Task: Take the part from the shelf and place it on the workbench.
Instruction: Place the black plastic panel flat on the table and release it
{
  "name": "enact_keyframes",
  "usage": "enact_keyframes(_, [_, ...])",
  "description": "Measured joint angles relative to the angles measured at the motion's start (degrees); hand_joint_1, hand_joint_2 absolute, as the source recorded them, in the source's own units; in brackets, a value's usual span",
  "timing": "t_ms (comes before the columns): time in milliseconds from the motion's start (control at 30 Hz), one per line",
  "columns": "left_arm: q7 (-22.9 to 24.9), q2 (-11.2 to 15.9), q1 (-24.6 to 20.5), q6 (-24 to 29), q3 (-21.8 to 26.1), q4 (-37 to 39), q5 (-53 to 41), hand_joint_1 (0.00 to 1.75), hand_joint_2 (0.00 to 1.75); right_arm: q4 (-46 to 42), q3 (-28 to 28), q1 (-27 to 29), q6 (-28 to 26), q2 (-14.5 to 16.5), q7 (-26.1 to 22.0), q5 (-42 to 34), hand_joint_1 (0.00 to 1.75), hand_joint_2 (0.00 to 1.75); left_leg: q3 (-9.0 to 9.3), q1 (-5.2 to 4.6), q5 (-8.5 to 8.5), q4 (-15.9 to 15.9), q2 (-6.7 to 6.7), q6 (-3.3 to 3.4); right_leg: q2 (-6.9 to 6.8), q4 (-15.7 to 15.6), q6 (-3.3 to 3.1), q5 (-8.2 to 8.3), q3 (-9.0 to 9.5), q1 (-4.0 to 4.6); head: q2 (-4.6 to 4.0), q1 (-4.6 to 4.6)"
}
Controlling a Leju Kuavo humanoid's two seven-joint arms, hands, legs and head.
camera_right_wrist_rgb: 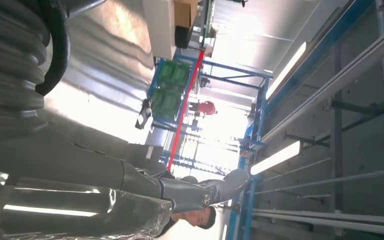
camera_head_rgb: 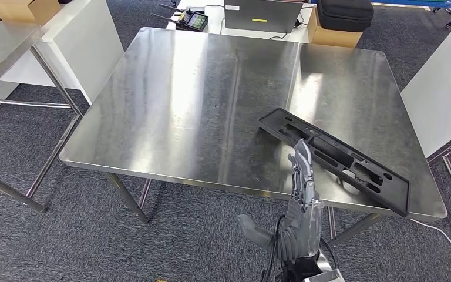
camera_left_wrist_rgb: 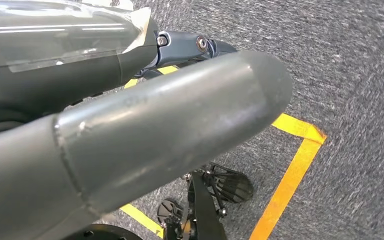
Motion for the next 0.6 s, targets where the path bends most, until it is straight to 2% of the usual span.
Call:
enact_keyframes(100, [0.3, -0.02, -0.02, 0.19, 0.92, -0.04, 0.29, 0.0, 0.0, 0.98, -0.2, -0.45, 0.96, 1.14, -0.08, -0.65, 0.0, 1.75, 0.23, 0.01, 0.42, -0.32, 0.04, 0.78, 0.02, 0.14, 0.47, -0.1, 0.16, -0.12, 0.0, -0.01])
enact_keyframes(167, [0.68, -0.08, -0.07, 0.37, 1.15, -0.05, 0.36, 0.0, 0.0, 1.43, -0.42, -0.57, 1.22, 1.67, -0.14, -0.77, 0.0, 1.75, 0.42, 0.36, 0.91, -0.89, 0.17, 1.41, 0.14, 2.38, 0.18, -1.92, -0.66, -0.04, 0.0, 0.08])
enact_keyframes(200, [0.88, -0.1, -0.1, 0.5, 1.23, -0.05, 0.45, 0.0, 0.0, 1.61, -0.55, -0.57, 1.25, 1.82, -0.15, -0.73, 0.0, 1.75, 0.44, 0.48, 1.05, -1.04, 0.23, 1.59, 0.21, 4.29, -0.15, -3.26, -1.45, -0.04, 0.0, 0.15])
enact_keyframes(267, [1.31, -0.11, -0.15, 0.92, 1.61, -0.07, 0.8, 0.0, 0.0, 2.11, -0.92, -0.49, 1.04, 2.05, -0.09, -0.23, 0.0, 1.75, 0.19, 0.48, 1.21, -1.04, 0.23, 1.8, 0.38, 10.55, -0.86, -6.49, -4.06, 0.05, 0.0, 0.26])
enact_keyframes(333, [1.74, -0.13, -0.14, 1.29, 2.2, -0.07, 1.28, 0.0, 0.0, 2.87, -1.49, -0.29, 0.56, 2.29, 0.09, 0.52, 0.0, 1.75, -0.18, 0.35, 1.49, -1.02, 0.21, 1.81, 0.56, 15.82, -0.99, -8.49, -5.96, 0.21, 0.0, 0.26])
enact_keyframes(367, [1.92, -0.16, -0.13, 1.41, 2.47, -0.07, 1.56, 0.0, 0.0, 3.28, -1.73, -0.2, 0.34, 2.45, 0.2, 0.87, 0.0, 1.75, -0.39, 0.29, 1.69, -1.0, 0.16, 1.73, 0.61, 15.75, -0.76, -8.3, -5.48, 0.33, 0.0, 0.26])
enact_keyframes(400, [2.04, -0.23, -0.12, 1.5, 2.7, -0.07, 1.79, 0.0, 0.0, 3.64, -1.9, -0.14, 0.2, 2.63, 0.28, 1.17, 0.0, 1.75, -0.6, 0.24, 1.93, -1.0, 0.09, 1.57, 0.64, 13.48, -0.45, -7.4, -3.84, 0.44, 0.0, 0.26])
enact_keyframes(467, [2.19, -0.44, -0.14, 1.73, 3.22, -0.07, 2.28, 0.0, 0.0, 4.23, -2.01, -0.1, 0.09, 3.03, 0.34, 1.84, 0.0, 1.75, -0.99, 0.18, 2.48, -0.95, -0.1, 1.06, 0.76, 5.3, -0.26, -5.06, 1.38, 0.63, 0.01, 0.22])
enact_keyframes(500, [2.22, -0.55, -0.16, 1.82, 3.5, -0.07, 2.47, 0.0, 0.0, 4.43, -2.04, -0.05, 0.08, 3.22, 0.32, 2.14, 0.0, 1.75, -1.11, 0.16, 2.76, -0.93, -0.19, 0.73, 0.88, 2.31, -0.45, -4.04, 3.24, 0.83, 0.01, 0.16])
enact_keyframes(533, [2.23, -0.64, -0.18, 1.9, 3.76, -0.07, 2.65, 0.0, 0.0, 4.59, -2.08, 0.01, 0.08, 3.39, 0.27, 2.35, 0.0, 1.75, -1.21, 0.15, 3.02, -0.86, -0.26, 0.38, 1.02, 0.5, -0.82, -3.48, 4.1, 0.98, 0.01, 0.12])
enact_keyframes(600, [2.12, -0.85, -0.14, 1.95, 4.1, -0.08, 2.95, 0.0, 0.0, 4.87, -2.21, 0.24, 0.08, 3.64, 0.17, 2.61, 0.0, 1.75, -1.32, 0.27, 3.59, -0.88, -0.39, -0.46, 1.16, 0.13, -1.77, -2.79, 3.62, 1.2, 0.0, 0.09])
